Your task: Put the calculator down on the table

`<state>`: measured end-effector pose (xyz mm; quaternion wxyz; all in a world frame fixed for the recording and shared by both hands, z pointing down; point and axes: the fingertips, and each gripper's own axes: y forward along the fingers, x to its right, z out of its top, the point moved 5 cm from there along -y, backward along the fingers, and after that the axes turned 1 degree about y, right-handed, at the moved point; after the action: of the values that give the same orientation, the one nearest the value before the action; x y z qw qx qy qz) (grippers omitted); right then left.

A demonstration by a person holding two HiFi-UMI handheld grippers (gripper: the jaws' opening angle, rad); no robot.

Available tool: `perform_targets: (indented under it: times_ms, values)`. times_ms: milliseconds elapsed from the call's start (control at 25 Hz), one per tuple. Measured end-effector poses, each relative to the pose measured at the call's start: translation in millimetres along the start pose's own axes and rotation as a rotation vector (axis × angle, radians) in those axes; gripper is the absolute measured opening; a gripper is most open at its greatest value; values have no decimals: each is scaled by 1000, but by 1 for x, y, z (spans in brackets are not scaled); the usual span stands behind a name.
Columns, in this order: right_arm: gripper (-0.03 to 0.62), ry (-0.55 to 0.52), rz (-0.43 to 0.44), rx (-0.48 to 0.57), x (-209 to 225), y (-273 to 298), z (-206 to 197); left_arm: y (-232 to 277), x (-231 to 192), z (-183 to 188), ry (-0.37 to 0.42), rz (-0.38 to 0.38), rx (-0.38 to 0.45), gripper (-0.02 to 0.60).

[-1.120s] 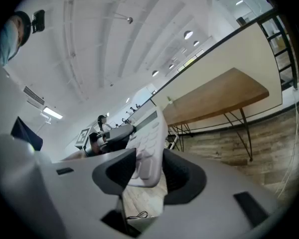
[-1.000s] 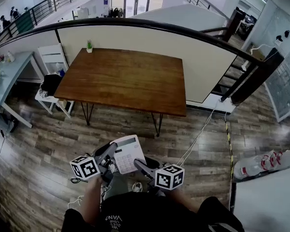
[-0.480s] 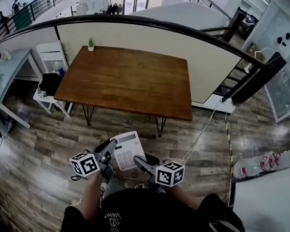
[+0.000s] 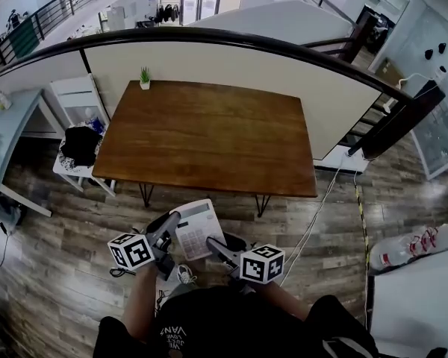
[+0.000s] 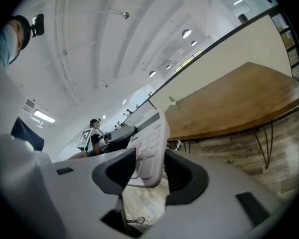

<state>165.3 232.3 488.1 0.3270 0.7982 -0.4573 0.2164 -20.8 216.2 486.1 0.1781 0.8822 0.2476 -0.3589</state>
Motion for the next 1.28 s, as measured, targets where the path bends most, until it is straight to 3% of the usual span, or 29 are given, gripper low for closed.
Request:
perform_targets:
  times_ms: [320,640,960,1280]
  values:
    - [176,56,-54,52,-12,71,12,-2,-57,53,12,-45,-67,67]
    - [176,89,-95,62,-7,103,18,9,-86,72,10,-68,-112,67]
    - [176,95,-81,16,21,130,36,30,-114,82,-13,-21,-95,67]
    - [176,60,-44,-37,59,162,86,70,-138,111,-18,31,-45,67]
